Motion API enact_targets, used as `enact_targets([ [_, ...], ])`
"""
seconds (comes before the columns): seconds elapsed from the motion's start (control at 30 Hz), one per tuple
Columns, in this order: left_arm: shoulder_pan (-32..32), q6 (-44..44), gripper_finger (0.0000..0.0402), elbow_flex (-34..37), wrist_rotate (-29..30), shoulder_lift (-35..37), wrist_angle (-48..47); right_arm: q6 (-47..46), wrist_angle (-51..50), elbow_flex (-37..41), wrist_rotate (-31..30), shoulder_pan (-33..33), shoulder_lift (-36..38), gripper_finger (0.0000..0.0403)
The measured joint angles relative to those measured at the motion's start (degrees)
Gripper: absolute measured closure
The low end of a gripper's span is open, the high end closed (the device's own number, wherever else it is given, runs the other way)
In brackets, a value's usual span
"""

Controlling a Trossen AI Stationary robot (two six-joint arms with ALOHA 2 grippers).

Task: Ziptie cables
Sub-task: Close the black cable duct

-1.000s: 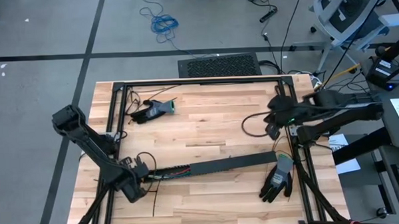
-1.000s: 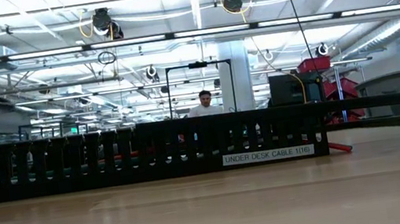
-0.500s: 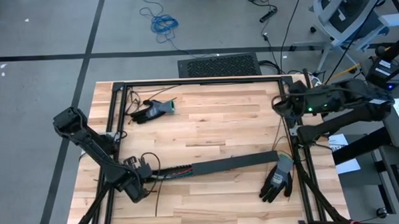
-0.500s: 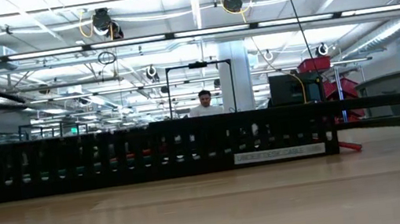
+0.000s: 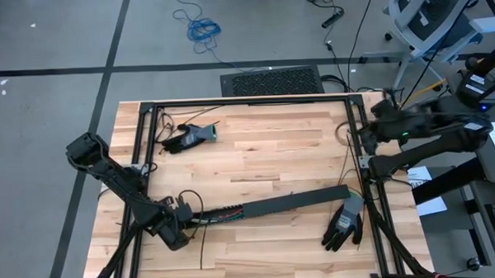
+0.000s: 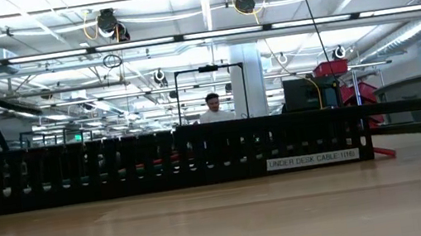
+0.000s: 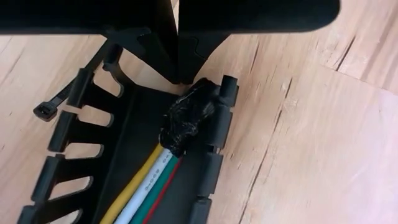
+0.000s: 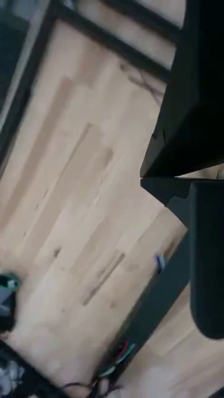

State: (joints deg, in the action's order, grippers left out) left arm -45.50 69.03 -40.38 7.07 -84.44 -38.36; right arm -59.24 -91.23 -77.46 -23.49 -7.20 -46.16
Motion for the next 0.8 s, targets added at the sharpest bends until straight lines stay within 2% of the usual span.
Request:
enact_targets([
  [0.13,0.84,-1.63,0.0402,-0.03,-1.54,0.02,-0.03,-5.17,8.88,8.55,7.44,0.5,-0.85,0.0403],
  [0.23,0.9,-2.29,0.0402,-0.07,-2.1,0.02,-0.18,-9.52,5.94,16.74,11.61,0.26,-4.87,0.0403],
  [0.33,0.9,-2.05,0.0402,-0.07,-2.1,0.02,-0.31,-8.95,18.09,24.32,18.46,-2.18,-9.14,0.0403],
  [0.43,0.9,-2.05,0.0402,-0.09,-2.14,0.04,-0.45,-7.15,25.43,25.75,20.1,-5.32,-13.93,0.0403],
  [0.63,0.87,-2.45,0.0401,-0.11,-1.92,0.04,-1.11,-4.62,8.23,26.54,27.9,-8.72,-29.18,0.0403],
  [0.8,0.86,-3.62,0.0402,-0.11,-1.8,0.04,-1.19,-7.96,13.9,28.76,30.66,-11.9,-36.75,0.0403],
])
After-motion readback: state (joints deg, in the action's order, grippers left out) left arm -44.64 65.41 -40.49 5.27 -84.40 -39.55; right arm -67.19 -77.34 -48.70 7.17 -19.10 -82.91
